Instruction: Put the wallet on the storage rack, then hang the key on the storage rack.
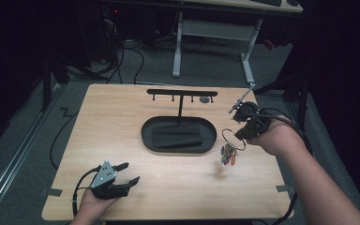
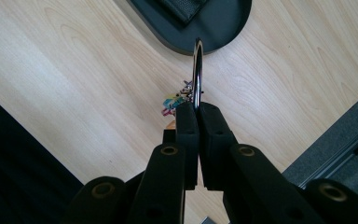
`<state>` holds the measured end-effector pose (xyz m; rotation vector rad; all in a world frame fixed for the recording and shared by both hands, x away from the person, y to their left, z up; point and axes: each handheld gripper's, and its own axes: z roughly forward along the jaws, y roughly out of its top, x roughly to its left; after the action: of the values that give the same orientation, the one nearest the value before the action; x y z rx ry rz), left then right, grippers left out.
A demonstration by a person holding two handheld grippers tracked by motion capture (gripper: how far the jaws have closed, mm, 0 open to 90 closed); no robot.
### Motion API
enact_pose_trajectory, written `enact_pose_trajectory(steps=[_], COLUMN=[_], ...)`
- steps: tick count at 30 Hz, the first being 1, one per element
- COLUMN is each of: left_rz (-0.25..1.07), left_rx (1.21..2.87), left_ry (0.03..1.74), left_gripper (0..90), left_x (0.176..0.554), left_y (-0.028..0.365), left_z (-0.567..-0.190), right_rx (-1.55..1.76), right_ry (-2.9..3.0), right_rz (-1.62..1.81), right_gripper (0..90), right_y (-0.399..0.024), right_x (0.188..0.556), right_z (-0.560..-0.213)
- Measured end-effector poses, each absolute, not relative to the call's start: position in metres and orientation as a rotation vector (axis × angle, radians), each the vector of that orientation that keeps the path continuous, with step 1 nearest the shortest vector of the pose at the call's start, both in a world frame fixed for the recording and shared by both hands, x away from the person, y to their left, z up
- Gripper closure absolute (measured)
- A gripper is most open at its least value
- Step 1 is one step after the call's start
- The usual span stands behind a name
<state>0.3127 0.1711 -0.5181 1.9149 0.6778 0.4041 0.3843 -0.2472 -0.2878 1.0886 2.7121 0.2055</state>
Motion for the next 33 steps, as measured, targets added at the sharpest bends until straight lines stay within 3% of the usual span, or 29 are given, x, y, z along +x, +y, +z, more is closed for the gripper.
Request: enact_pose_trajectory(steps=[33], left_rz=[0.418], left_rx=[1.925], left_ry=[0.694], left_gripper=[33.0], left_x=[0.309], left_y=[0.176], left_z=[-0.519], right_rx=[1.080], right_ry=[2.714], right_rz=[0.270], right_gripper=[88.2], right_y=[-0.223], right_x=[0.450], right_z=[-0.286])
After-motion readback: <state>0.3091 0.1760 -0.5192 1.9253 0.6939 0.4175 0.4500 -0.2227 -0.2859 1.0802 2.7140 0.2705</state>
